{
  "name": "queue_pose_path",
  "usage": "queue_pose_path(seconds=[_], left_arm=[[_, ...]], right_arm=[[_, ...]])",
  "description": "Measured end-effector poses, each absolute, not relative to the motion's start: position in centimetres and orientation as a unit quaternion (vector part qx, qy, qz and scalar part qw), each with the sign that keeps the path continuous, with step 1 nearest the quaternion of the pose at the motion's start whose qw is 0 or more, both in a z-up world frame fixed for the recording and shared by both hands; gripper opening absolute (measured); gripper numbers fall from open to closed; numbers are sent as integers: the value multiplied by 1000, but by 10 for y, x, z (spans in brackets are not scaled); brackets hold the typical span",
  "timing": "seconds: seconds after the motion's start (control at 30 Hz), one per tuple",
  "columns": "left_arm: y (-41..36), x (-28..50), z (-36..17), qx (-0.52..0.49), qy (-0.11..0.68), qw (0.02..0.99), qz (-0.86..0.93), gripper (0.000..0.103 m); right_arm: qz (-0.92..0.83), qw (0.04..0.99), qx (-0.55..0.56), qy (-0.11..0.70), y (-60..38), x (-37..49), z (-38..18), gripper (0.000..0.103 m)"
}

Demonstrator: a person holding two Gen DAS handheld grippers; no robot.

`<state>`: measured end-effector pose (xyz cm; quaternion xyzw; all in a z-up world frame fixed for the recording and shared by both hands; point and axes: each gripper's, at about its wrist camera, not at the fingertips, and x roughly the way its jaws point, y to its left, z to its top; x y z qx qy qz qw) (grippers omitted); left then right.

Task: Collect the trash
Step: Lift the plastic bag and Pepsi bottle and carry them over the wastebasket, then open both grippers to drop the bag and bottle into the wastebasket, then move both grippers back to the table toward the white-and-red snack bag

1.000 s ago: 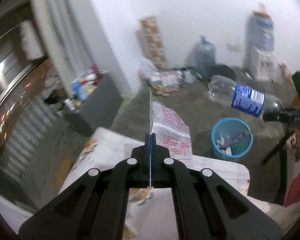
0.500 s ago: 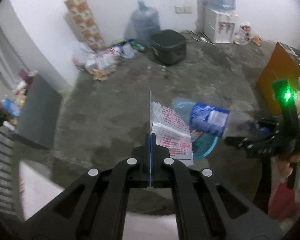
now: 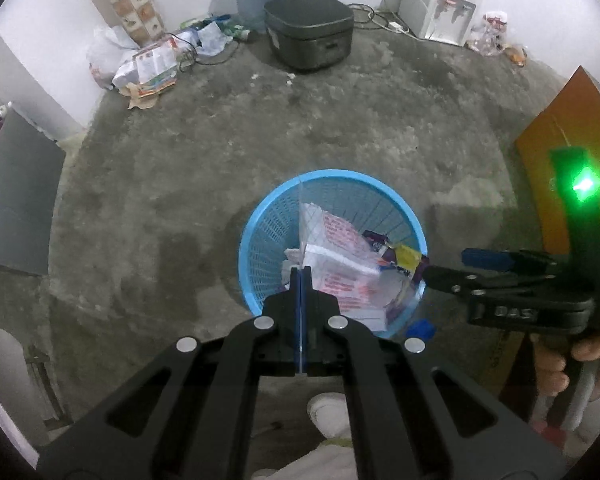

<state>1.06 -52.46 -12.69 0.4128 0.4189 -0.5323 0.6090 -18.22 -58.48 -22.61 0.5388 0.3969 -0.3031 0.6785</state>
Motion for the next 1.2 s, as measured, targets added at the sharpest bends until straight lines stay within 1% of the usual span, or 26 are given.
queue_pose_path(seconds=[0.1, 0.13, 0.17, 0.2, 0.3, 0.37, 0.67, 0.77, 0.83, 0.9, 1.07, 1.2], left_arm=[[-533, 11, -138, 403, 427, 612, -530, 0], [-536, 12, -144, 400, 434, 611, -527, 3], [-538, 12, -148, 399, 443, 609, -523, 13], [-539, 13, -152, 397, 450, 610, -517, 25], [-540, 15, -152, 390, 454, 617, -511, 40], [-539, 18, -150, 390, 456, 618, -507, 48], [-517, 46, -123, 346, 479, 636, -496, 49], [-507, 49, -109, 353, 470, 636, -499, 50], [-499, 49, -96, 361, 458, 637, -504, 53], [-486, 50, -77, 370, 441, 639, -511, 57], [-445, 56, -25, 383, 412, 646, -516, 59], [-393, 64, 24, 377, 387, 667, -514, 65]], right_arm=[[-308, 679, 548, 379, -586, -188, -221, 69], [-307, 680, 551, 375, -585, -189, -220, 69], [-306, 680, 552, 374, -586, -190, -221, 69], [-305, 680, 551, 375, -587, -191, -221, 69], [-300, 681, 551, 377, -588, -190, -222, 69], [-296, 683, 550, 378, -588, -188, -224, 69], [-281, 699, 537, 380, -578, -175, -209, 69], [-281, 706, 531, 376, -573, -174, -198, 69], [-280, 715, 522, 372, -570, -172, -185, 69], [-281, 726, 508, 369, -565, -170, -170, 69], [-273, 759, 475, 352, -548, -163, -129, 69], [-252, 787, 450, 340, -529, -156, -95, 69]])
